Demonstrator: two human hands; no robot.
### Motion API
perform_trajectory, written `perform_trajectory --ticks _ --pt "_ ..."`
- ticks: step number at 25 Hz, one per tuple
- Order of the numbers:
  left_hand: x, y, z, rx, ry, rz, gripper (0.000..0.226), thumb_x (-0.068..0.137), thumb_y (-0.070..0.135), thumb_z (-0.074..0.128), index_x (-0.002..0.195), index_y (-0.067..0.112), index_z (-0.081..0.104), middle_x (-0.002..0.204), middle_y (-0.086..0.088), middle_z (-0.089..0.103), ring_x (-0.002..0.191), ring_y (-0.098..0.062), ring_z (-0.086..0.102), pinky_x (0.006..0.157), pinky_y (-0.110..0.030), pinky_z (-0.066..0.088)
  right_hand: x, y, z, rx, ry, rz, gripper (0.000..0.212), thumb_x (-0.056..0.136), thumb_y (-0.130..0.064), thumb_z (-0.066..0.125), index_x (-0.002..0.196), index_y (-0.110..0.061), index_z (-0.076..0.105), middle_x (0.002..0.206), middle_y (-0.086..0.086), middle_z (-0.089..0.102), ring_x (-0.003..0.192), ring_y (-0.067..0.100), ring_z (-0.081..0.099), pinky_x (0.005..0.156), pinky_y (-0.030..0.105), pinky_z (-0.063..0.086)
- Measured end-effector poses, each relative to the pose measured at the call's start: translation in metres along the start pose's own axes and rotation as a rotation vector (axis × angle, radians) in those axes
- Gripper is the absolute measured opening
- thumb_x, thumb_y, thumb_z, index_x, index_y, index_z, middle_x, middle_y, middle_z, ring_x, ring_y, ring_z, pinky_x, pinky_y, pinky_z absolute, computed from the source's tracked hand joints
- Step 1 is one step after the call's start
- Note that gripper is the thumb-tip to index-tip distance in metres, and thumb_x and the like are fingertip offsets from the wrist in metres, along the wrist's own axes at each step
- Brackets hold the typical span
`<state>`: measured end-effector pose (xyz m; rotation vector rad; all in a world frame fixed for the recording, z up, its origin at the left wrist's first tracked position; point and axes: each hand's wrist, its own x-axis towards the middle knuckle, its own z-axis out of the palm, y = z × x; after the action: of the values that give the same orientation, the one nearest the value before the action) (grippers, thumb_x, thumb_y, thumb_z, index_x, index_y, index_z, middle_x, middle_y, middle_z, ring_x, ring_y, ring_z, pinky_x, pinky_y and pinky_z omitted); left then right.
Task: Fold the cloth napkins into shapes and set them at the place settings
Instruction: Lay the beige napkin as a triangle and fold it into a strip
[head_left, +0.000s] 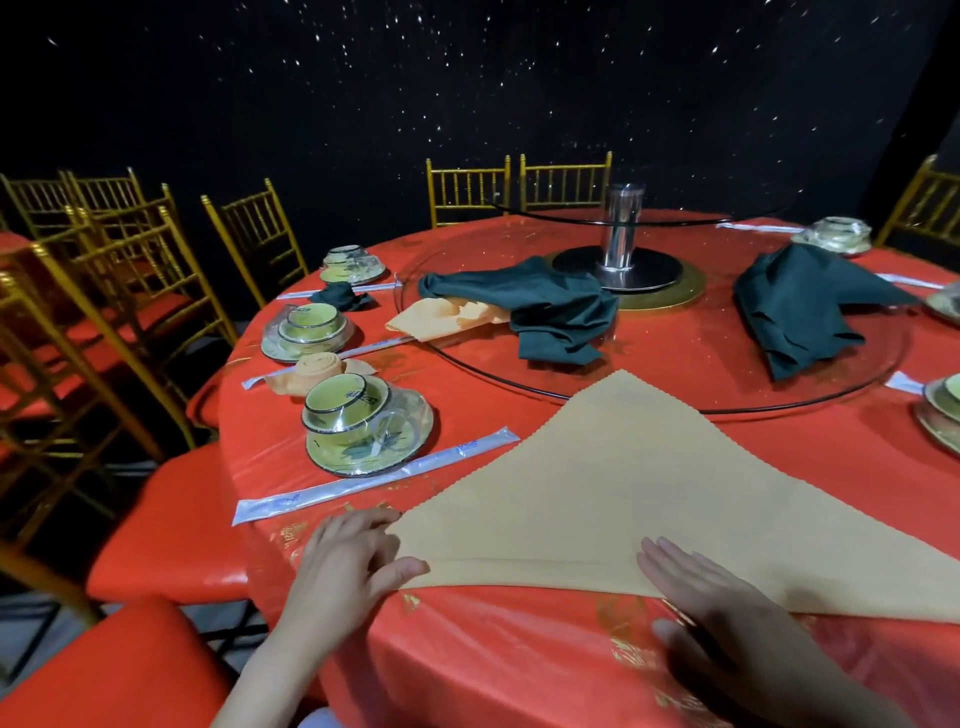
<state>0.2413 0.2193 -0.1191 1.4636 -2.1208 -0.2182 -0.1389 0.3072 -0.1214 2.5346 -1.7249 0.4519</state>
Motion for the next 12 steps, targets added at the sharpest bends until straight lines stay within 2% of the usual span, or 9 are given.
perform_trajectory --ticks 3,5,7,9,10,12 --pt "0.003 -0.006 -0.002 0.030 0.031 -0.076 0.058 0.062 0.092 0.036 0.053 0.035 0.035 0.108 0.017 0.057 0.101 -0.018 0.052 0.081 -0.034 0.035 0.003 -0.004 -0.006 -0.014 -0.013 -0.006 0.066 0.097 -0.058 0.021 0.125 -0.013 0.060 0.131 -0.004 0.057 0.123 0.007 0.049 0.104 0.009 0.021" --pt "0.001 -0.008 0.000 0.161 0.067 -0.167 0.066 0.058 0.095 0.029 0.067 0.033 0.049 0.111 0.008 0.060 0.104 -0.024 0.050 0.087 -0.039 0.035 0.003 -0.005 -0.007 -0.024 -0.027 0.001 0.067 0.097 -0.059 0.020 0.126 -0.013 0.059 0.133 -0.006 0.055 0.124 0.006 0.048 0.105 0.009 0.019" --pt "-0.003 -0.013 -0.002 0.265 0.089 -0.270 0.079 0.058 0.093 0.027 0.088 0.028 0.061 0.118 0.003 0.058 0.113 -0.027 0.047 0.097 -0.047 0.027 0.002 -0.005 -0.006 -0.017 -0.072 0.018 0.067 0.097 -0.059 0.020 0.129 -0.013 0.057 0.136 -0.007 0.051 0.126 0.007 0.046 0.108 0.011 0.016" --pt "-0.006 -0.009 -0.008 0.285 0.172 -0.323 0.075 0.066 0.082 0.032 0.101 0.024 0.064 0.122 -0.001 0.057 0.118 -0.028 0.045 0.101 -0.051 0.022 0.001 -0.003 -0.004 -0.004 -0.105 0.027 0.066 0.097 -0.060 0.022 0.131 -0.013 0.054 0.138 -0.005 0.049 0.129 0.008 0.043 0.109 0.012 0.015" --pt "-0.007 0.001 -0.010 0.259 0.251 -0.265 0.068 0.072 0.076 0.034 0.101 0.023 0.065 0.120 -0.003 0.059 0.116 -0.027 0.046 0.098 -0.049 0.024 0.001 -0.002 -0.004 -0.003 -0.105 0.025 0.066 0.097 -0.060 0.023 0.132 -0.013 0.053 0.139 -0.004 0.048 0.129 0.009 0.043 0.110 0.013 0.015" --pt "-0.006 0.042 -0.007 0.170 0.350 0.037 0.050 0.087 0.064 0.035 0.097 0.026 0.066 0.108 0.002 0.062 0.105 -0.021 0.050 0.089 -0.039 0.028 0.001 0.000 -0.003 -0.006 -0.108 0.011 0.065 0.097 -0.059 0.024 0.133 -0.013 0.051 0.139 -0.002 0.049 0.130 0.011 0.043 0.109 0.016 0.019"
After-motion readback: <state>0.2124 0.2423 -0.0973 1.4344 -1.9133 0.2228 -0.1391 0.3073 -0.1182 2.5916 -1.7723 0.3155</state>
